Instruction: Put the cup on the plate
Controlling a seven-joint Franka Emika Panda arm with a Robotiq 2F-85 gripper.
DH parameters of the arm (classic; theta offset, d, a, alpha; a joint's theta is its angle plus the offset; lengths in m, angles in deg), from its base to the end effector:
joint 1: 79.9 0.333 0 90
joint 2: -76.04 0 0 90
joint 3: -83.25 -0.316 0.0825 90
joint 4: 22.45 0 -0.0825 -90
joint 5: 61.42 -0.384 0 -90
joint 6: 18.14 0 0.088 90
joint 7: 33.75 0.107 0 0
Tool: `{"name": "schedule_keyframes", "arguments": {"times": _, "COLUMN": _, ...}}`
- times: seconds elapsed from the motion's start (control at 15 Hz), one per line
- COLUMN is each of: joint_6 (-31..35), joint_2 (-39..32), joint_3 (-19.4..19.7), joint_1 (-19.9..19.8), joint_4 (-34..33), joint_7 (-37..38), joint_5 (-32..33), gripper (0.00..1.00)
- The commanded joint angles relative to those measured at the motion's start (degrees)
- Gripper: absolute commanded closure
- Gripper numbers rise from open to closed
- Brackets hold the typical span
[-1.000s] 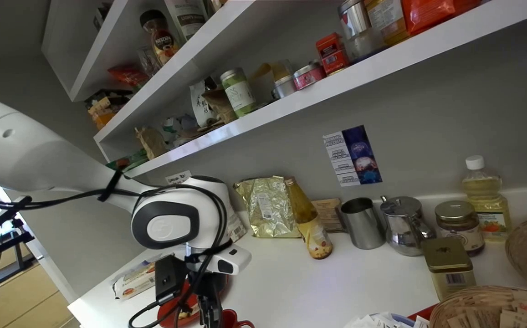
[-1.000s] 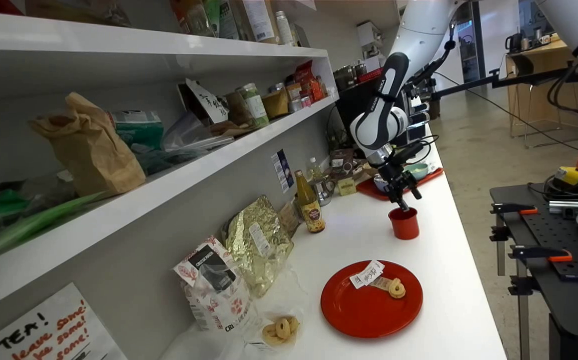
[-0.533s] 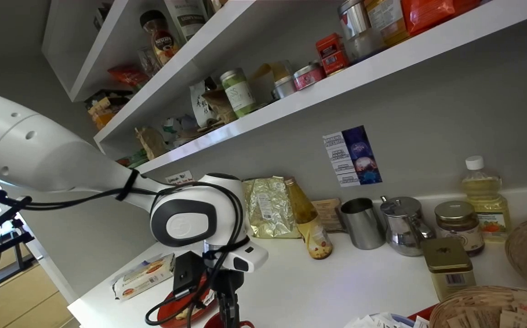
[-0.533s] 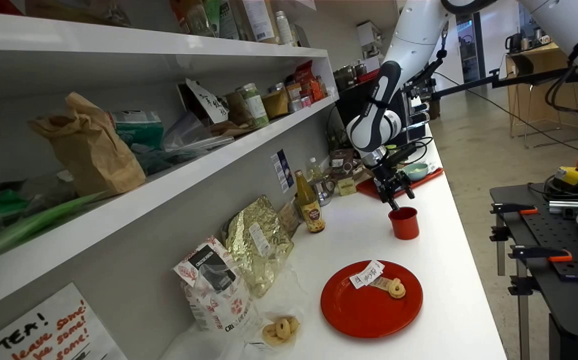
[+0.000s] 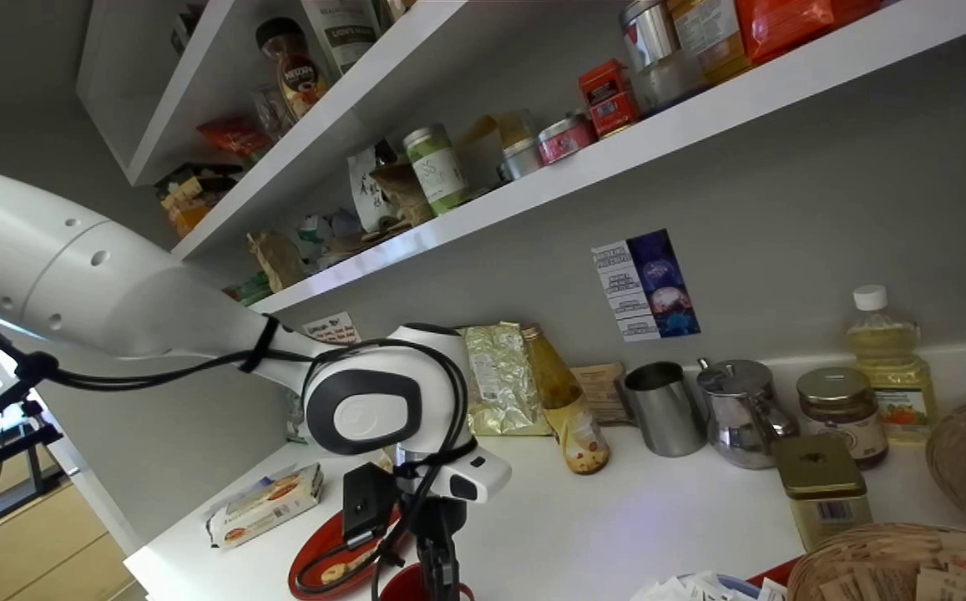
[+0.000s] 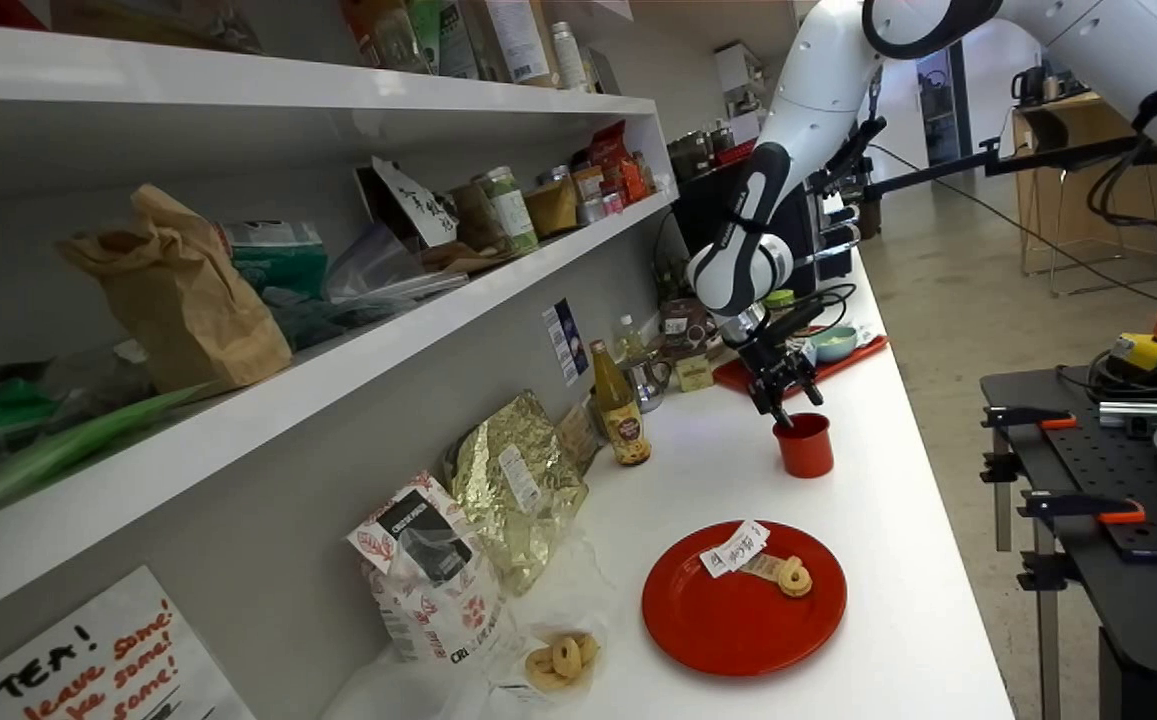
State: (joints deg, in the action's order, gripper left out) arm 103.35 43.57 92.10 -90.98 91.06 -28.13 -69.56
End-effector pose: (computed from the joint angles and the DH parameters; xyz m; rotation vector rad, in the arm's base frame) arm 0.5277 -0.1862 0.1527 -2.8993 0.8020 0.6277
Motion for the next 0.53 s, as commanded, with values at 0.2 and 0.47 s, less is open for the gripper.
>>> {"name": "schedule_keyframes", "arguments": {"times": 0.2, "joint_6": -3.47, "joint_2": -2.78, "joint_3": -0.27, "joint_1": -0.61, "joint_4": -4.91, "joint_7": -0.26, "joint_5": 0.07, "gripper": 0.56}}
{"name": "schedule_keyframes", "arguments": {"times": 0.47, "joint_6": -3.40, "joint_2": -2.22, "joint_3": -0.66, "joint_1": -0.02, "joint_4": -3.44, "joint_7": 0.40, "joint_5": -0.29, "gripper": 0.85}}
